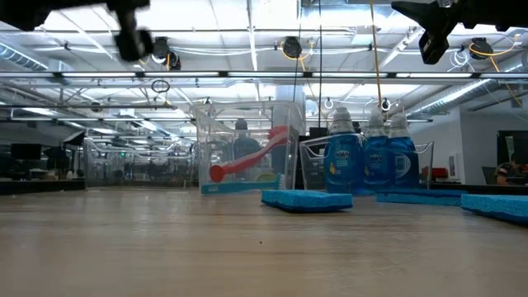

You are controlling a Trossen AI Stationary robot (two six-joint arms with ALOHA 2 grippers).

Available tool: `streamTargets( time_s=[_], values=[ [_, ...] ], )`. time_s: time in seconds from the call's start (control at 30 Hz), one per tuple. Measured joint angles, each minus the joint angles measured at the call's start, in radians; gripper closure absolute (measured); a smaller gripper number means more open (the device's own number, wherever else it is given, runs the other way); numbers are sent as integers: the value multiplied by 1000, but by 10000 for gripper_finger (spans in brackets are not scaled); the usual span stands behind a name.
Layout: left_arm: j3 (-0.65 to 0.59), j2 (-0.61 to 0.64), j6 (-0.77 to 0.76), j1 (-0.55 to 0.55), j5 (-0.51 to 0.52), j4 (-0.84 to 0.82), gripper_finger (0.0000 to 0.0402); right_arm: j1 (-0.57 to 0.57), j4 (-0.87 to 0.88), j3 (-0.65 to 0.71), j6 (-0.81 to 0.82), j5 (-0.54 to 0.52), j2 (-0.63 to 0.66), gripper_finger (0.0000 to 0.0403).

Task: Pick & Place Kitchen Sink Supplies
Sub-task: Put the gray dish brush into the transparent container

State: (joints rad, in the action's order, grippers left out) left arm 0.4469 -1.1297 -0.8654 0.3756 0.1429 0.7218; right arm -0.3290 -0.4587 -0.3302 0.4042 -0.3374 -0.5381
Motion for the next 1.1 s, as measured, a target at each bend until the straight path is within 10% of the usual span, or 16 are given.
streamTargets(
  time_s=[0.4, 0.67, 0.87, 1.1],
  values=[
    [1, 1, 339, 0, -155, 564, 382, 0, 0, 0, 0, 0, 0, 268],
    [2, 1, 366, 0, -187, 616, 382, 0, 0, 0, 0, 0, 0, 268],
    [2, 1, 234, 0, 57, 432, 382, 0, 0, 0, 0, 0, 0, 268],
    [138, 0, 62, -1, 241, -156, 382, 0, 0, 0, 2, 0, 0, 268]
  ],
)
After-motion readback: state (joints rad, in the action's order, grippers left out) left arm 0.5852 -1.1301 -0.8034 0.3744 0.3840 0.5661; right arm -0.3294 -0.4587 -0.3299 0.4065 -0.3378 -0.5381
